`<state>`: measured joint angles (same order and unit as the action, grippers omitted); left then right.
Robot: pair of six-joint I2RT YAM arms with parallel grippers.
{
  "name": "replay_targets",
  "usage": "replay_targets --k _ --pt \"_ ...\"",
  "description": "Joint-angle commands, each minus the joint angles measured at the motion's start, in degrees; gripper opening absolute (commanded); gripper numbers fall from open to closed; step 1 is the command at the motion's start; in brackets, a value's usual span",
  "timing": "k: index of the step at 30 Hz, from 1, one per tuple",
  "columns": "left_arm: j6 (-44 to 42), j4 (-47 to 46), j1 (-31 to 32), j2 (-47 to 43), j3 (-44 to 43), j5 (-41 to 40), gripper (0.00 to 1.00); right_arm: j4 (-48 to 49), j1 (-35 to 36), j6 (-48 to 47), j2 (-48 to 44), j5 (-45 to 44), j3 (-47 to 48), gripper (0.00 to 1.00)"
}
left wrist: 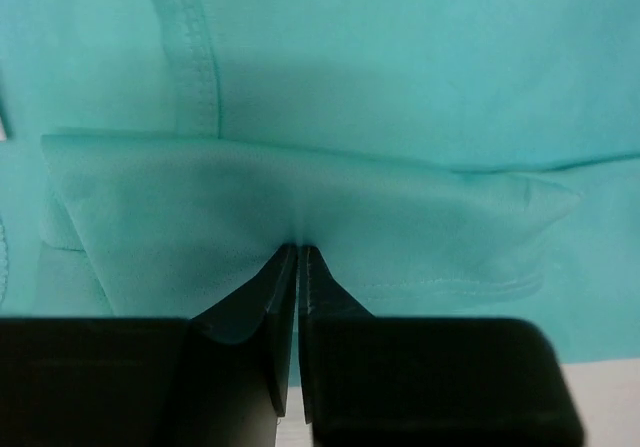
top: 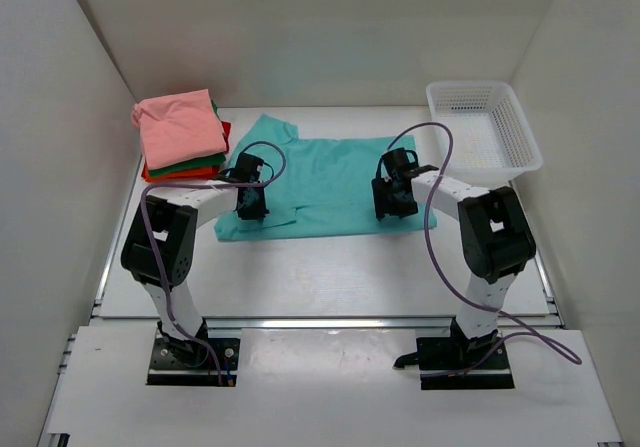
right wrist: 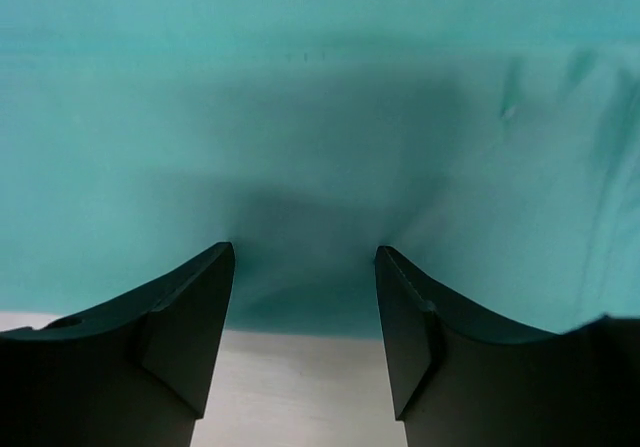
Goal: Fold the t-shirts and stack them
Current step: Fold the flattened tshirt in 1/3 of the way
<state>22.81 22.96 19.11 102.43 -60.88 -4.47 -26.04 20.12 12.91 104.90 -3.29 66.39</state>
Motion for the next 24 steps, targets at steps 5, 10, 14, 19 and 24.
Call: replay_targets --k 5,10,14,19,24 --pt "1.1 10.7 5.9 -7.9 11.3 3.1 0.16 -1.0 -0.3 5.6 -11.5 5.9 -16.5 0.56" --pt "3.5 13.9 8.0 -22.3 21.4 5.8 0.11 -3.2 3.3 10.9 -23.4 7.1 -26.4 0.56" --pt "3.2 17.6 6.7 -33.2 24.8 11.4 0.11 -6.1 4.2 13.9 -34.1 7.8 -32.7 0.56" --pt "2.1 22.0 1.0 -45.2 17.1 14.1 0.23 -13.2 5.0 13.4 -45.9 7.4 -27.4 0.57" --pt "3.1 20.2 -1.8 -46.7 6.8 15.0 0.33 -13.3 2.0 11.5 -46.7 8.8 -19.6 0.58"
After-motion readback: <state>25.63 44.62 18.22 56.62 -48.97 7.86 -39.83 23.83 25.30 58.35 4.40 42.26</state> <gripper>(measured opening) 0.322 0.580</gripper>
